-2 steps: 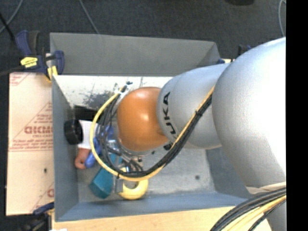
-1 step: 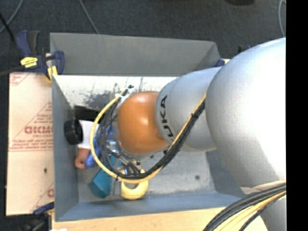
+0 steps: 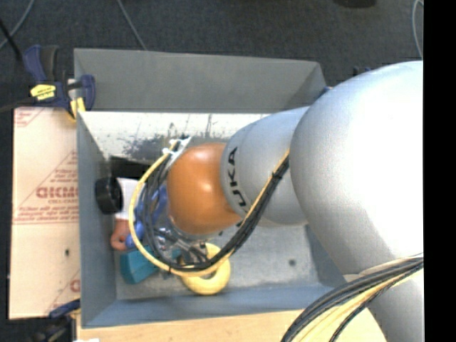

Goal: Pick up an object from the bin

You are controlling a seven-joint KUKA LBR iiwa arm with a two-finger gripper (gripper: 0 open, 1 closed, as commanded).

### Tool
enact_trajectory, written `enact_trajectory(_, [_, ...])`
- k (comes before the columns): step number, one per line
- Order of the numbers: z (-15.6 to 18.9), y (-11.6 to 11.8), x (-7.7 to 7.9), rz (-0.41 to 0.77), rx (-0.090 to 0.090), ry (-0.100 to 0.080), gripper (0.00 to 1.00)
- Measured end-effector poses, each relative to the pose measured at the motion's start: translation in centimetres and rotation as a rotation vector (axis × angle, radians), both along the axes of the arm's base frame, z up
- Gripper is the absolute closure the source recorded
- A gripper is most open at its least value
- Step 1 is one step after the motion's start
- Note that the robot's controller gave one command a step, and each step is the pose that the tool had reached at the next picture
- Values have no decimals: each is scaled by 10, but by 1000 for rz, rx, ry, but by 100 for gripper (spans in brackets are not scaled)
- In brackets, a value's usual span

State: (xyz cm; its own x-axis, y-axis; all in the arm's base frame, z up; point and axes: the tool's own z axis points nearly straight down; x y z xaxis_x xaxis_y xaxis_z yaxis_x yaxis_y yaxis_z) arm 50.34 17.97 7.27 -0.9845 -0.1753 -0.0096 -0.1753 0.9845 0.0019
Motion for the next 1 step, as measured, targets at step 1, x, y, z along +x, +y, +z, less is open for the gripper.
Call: enact_trajectory(1, [0, 0, 0, -2, 0, 0, 100])
